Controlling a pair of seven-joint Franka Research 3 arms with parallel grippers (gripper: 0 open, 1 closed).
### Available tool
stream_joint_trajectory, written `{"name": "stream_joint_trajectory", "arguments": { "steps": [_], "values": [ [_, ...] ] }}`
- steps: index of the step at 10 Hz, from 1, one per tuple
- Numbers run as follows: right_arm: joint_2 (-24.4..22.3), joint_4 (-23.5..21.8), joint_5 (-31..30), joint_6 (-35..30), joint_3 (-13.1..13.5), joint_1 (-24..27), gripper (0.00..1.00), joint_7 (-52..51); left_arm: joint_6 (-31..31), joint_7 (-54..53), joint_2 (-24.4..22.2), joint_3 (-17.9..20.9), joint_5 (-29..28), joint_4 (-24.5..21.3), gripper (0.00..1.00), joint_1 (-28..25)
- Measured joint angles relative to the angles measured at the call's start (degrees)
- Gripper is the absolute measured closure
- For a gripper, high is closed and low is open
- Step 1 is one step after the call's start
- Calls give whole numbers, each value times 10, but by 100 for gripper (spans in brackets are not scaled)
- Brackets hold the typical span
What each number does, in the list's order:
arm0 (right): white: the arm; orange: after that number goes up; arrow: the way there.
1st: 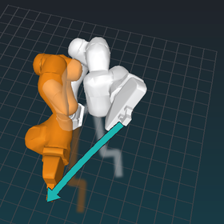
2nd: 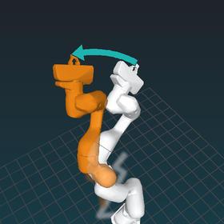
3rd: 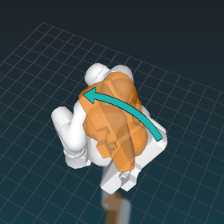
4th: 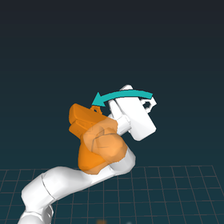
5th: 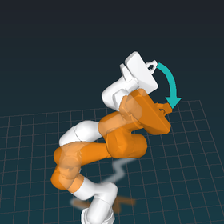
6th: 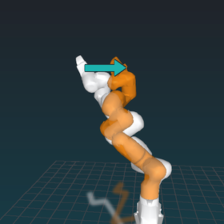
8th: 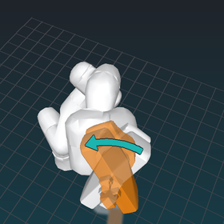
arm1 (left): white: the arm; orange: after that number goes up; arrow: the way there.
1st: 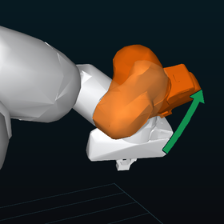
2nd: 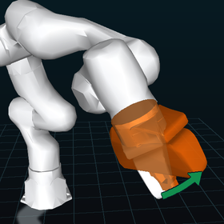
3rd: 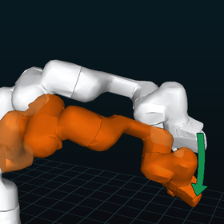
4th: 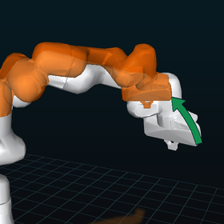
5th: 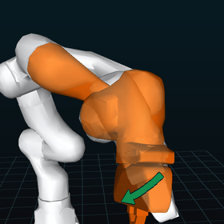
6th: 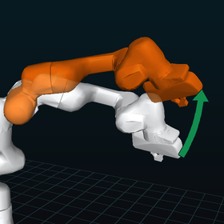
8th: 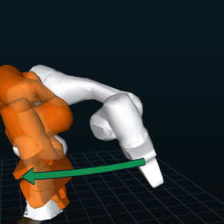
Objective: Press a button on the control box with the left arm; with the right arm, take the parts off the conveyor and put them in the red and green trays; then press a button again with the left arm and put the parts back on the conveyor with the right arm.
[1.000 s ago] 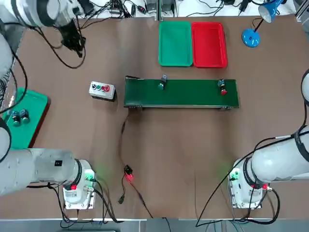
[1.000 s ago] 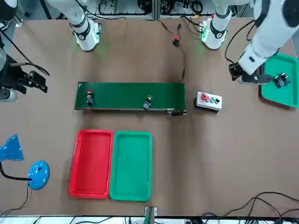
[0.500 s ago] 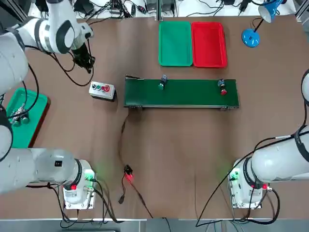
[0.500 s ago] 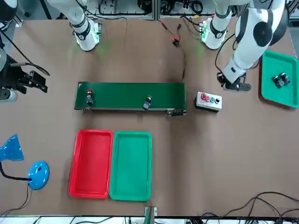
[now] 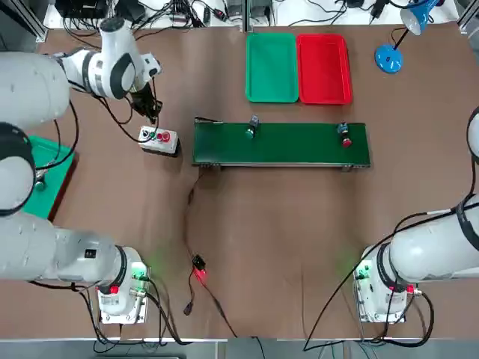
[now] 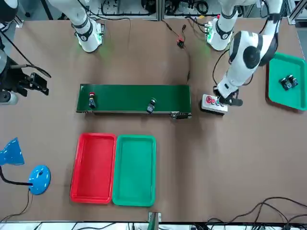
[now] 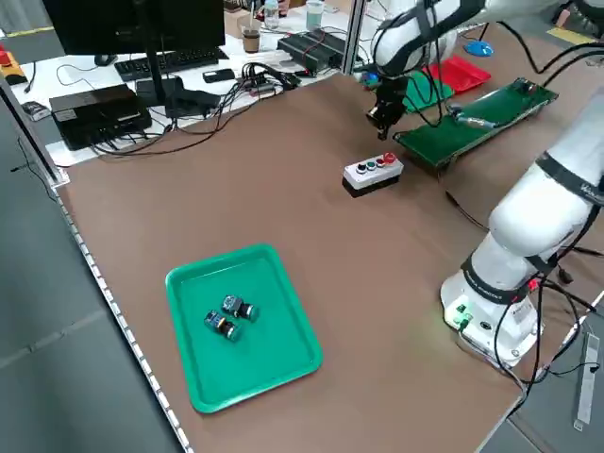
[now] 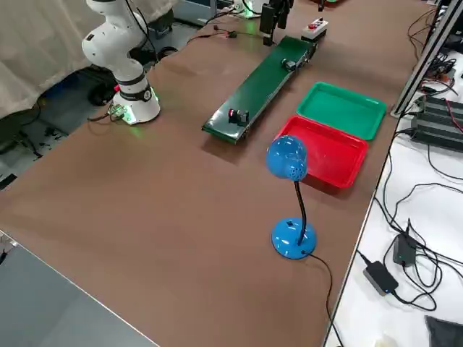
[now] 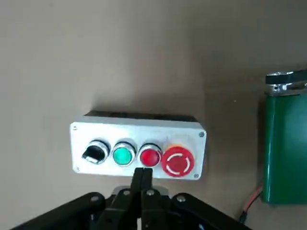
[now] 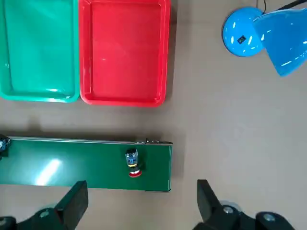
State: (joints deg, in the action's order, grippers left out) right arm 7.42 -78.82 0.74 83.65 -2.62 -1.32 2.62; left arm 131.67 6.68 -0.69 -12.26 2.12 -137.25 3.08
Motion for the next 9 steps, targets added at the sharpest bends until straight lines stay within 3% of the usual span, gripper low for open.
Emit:
{"name": "stream_joint_trajectory", "arguments": {
  "steps": [9],
  "values": [
    [0,0,0,0,0,0,0,0,9,0,57,0,0,-2,99,-4]
  ]
}}
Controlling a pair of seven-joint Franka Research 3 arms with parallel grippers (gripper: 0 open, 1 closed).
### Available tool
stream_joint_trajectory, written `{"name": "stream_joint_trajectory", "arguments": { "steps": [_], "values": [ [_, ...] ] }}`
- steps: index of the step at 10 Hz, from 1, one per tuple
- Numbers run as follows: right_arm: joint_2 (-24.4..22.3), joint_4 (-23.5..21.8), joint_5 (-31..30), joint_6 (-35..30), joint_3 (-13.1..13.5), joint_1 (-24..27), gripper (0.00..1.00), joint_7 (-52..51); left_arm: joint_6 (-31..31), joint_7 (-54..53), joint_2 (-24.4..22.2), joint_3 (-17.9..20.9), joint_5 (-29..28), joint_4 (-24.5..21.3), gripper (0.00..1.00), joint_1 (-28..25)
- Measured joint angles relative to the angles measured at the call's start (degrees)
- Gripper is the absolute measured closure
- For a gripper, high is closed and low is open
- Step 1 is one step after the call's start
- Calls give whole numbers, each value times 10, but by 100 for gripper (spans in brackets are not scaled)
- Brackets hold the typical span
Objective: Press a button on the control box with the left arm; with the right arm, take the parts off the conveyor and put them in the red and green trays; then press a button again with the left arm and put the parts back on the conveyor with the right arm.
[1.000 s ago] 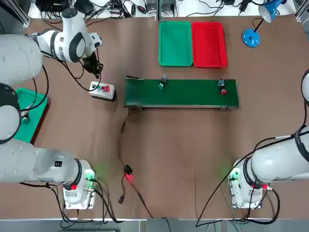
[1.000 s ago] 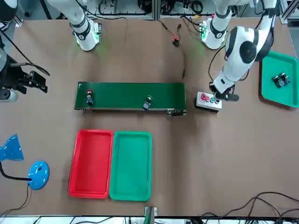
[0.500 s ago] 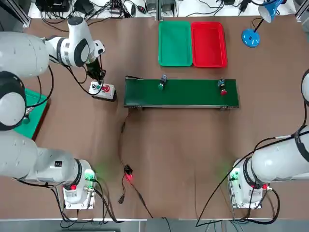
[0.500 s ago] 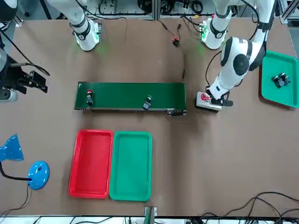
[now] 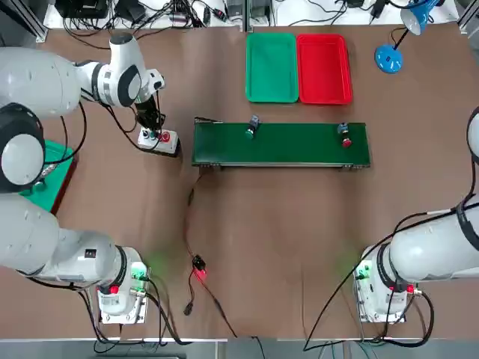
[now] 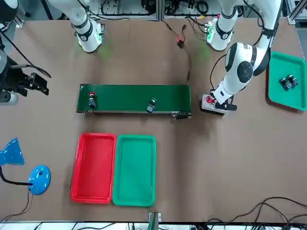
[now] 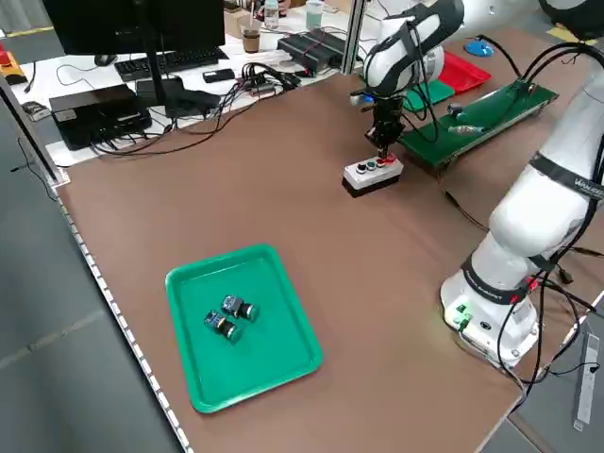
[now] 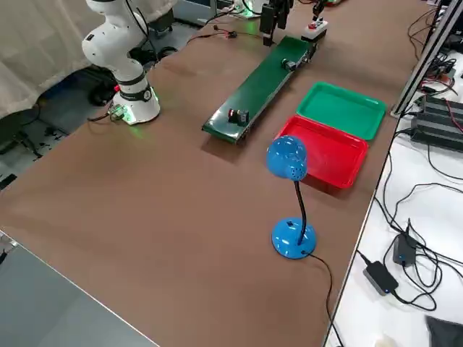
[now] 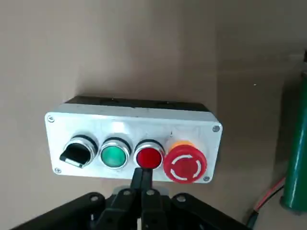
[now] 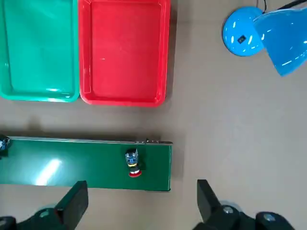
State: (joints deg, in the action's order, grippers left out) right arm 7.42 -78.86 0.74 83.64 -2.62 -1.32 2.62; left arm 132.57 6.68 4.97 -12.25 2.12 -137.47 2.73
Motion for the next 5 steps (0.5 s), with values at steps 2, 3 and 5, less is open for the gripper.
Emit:
{"name": "stream_joint_trajectory", "arguments": {
  "steps": [2,3,5],
  "values": [
    [0,0,0,0,0,0,0,0,7,0,8,0,0,0,99,0],
    [0,0,0,0,0,0,0,0,8,0,8,0,0,0,99,0],
    [0,0,0,0,0,0,0,0,11,-1,9,0,0,1,99,0]
  ]
}}
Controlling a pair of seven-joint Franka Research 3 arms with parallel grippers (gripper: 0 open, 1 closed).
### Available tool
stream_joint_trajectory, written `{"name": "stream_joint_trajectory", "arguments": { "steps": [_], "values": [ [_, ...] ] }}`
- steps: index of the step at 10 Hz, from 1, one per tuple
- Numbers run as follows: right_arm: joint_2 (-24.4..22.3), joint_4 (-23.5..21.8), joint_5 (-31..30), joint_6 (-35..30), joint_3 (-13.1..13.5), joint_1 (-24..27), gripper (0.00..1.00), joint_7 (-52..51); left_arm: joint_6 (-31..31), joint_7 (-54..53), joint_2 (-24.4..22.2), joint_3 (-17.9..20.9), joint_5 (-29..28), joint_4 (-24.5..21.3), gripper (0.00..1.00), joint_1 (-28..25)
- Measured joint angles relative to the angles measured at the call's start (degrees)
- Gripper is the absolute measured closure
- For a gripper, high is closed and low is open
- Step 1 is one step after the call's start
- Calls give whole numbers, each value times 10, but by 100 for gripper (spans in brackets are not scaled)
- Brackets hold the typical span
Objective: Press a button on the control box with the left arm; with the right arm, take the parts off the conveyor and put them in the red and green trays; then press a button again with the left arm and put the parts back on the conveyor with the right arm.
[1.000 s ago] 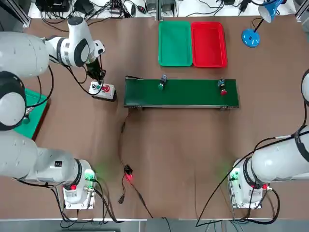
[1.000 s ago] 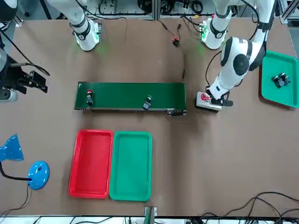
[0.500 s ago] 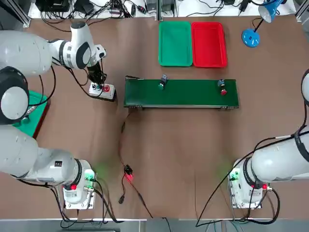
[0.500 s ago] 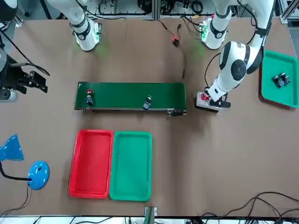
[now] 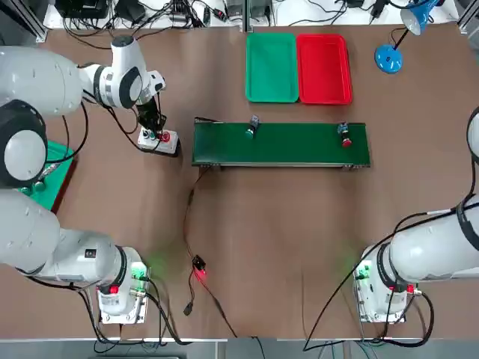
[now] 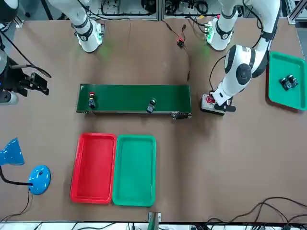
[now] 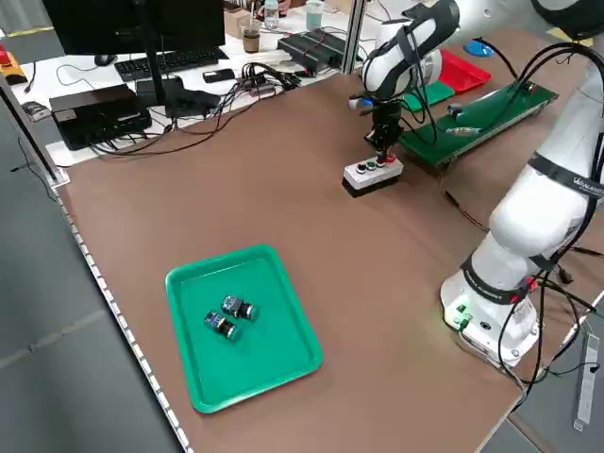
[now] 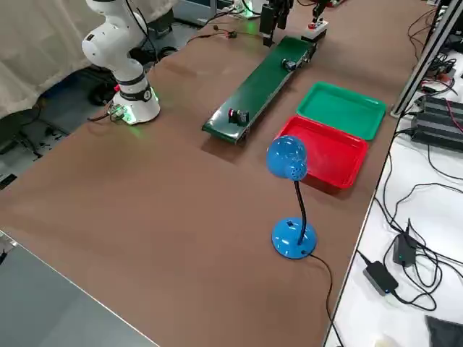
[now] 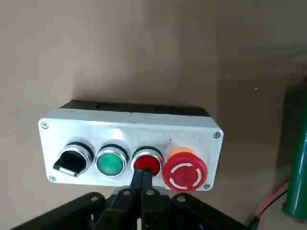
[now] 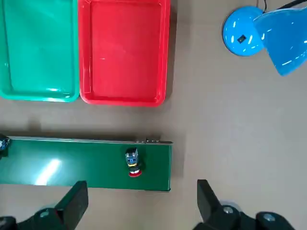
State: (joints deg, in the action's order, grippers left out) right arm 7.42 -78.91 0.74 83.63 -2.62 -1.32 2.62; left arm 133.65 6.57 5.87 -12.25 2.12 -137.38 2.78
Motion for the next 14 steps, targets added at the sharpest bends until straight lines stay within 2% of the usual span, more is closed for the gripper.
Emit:
{"name": "stream_joint_trajectory", "arguments": {
  "steps": [5,10,12,14],
  "values": [
    [0,0,0,0,0,0,0,0,15,0,18,0,0,4,99,1],
    [0,0,0,0,0,0,0,0,9,-2,14,0,0,8,99,0],
    [0,-1,0,0,0,0,0,0,-51,-6,-16,1,0,38,99,-8],
    [0,-1,0,0,0,0,0,0,-109,-7,-61,7,0,95,93,-13]
  ]
}}
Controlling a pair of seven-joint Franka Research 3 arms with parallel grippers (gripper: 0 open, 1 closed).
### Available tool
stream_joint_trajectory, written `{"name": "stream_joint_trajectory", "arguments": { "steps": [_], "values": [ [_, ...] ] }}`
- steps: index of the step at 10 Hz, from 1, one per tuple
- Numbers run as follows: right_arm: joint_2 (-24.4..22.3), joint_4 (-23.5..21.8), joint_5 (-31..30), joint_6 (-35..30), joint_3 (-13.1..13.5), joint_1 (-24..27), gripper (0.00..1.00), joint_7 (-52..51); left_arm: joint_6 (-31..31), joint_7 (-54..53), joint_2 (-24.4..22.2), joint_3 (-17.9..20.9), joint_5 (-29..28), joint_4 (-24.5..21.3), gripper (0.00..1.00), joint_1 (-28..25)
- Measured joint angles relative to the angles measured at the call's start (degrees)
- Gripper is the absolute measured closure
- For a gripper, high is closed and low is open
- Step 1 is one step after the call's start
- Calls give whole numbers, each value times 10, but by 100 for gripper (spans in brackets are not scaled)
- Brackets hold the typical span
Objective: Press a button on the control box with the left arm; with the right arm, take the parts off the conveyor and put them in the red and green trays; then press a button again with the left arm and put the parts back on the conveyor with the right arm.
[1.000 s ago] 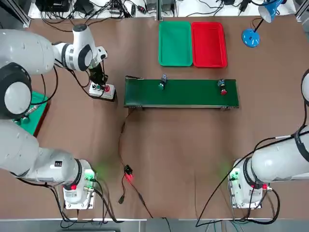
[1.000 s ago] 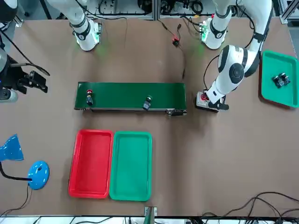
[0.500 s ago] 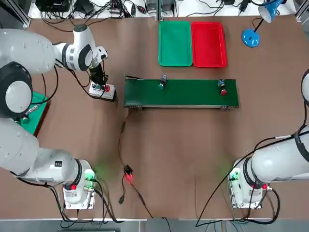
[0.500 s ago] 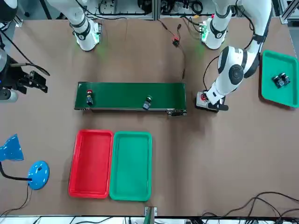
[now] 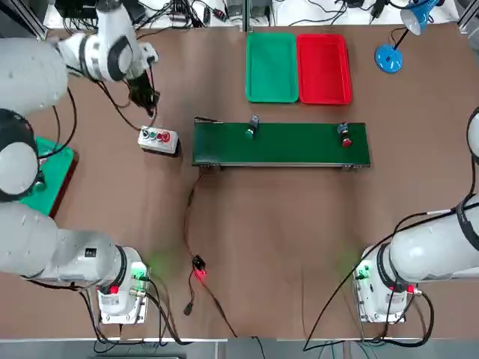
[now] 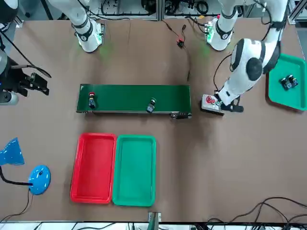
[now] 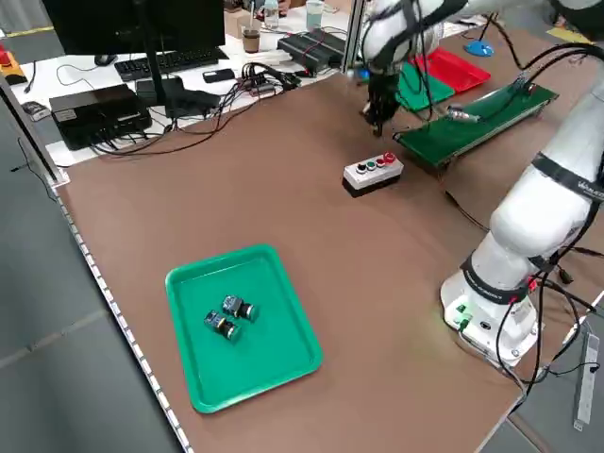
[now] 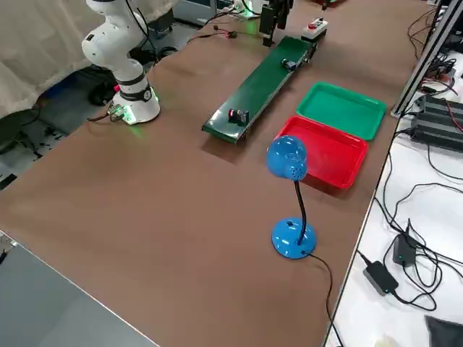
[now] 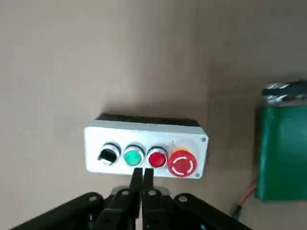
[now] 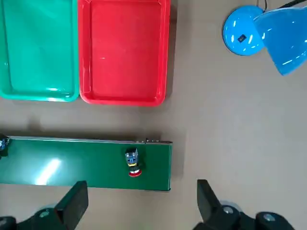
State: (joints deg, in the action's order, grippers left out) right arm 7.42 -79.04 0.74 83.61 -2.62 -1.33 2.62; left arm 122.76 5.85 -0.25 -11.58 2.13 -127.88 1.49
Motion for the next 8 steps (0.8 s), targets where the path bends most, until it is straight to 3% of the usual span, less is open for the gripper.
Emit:
{"name": "stream_joint_trajectory", "arguments": {
  "steps": [1,7,8],
  "values": [
    [0,0,0,-3,0,0,0,0,-13,1,-15,8,0,37,89,-1],
    [1,-14,0,-9,-3,-2,0,0,-136,-4,-20,88,0,287,1,0],
    [3,-23,0,-8,-4,-4,0,0,-167,-4,-16,97,0,326,0,1]
  ]
}}
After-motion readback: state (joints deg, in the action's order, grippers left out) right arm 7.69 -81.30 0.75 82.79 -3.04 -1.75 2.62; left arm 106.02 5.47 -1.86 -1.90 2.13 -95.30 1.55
